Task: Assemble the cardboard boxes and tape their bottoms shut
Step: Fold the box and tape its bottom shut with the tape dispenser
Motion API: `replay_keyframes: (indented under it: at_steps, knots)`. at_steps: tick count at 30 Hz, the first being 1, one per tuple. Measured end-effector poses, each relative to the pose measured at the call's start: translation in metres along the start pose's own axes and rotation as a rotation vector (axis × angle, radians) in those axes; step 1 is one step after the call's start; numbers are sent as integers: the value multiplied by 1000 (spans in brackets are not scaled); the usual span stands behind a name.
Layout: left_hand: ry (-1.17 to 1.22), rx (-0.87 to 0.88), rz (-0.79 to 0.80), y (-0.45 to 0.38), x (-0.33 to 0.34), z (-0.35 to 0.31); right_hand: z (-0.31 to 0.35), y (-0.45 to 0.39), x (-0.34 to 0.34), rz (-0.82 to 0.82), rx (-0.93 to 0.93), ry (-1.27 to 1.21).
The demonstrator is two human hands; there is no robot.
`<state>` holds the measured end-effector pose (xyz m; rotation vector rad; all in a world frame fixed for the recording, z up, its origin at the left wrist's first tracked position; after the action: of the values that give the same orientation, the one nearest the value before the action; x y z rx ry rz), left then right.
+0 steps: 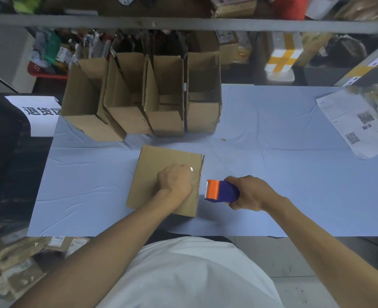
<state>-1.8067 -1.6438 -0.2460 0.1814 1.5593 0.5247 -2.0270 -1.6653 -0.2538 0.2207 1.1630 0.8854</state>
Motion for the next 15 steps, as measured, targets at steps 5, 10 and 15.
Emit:
replay_keyframes:
  at_steps: [5, 10, 15]
  knots:
    - [61, 438, -69, 2, 3, -5, 6, -6, 0, 35, 37, 53]
    - [267, 653, 44, -1, 9, 7, 24, -15, -4, 72, 116, 68]
    - [442, 442, 2, -7, 8, 16, 15, -6, 1, 106, 179, 264]
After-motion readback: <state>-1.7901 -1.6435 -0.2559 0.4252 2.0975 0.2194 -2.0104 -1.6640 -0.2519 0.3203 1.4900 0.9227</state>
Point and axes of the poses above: each hand's wrist, its own y-axis away from the middle knuckle, its own x-axis out of the palm, z = x × y, the point moved 2 cm from there along -y, towards the middle knuckle, and after that the axes turned 6 degrees about -y, right-handed, at the moved point
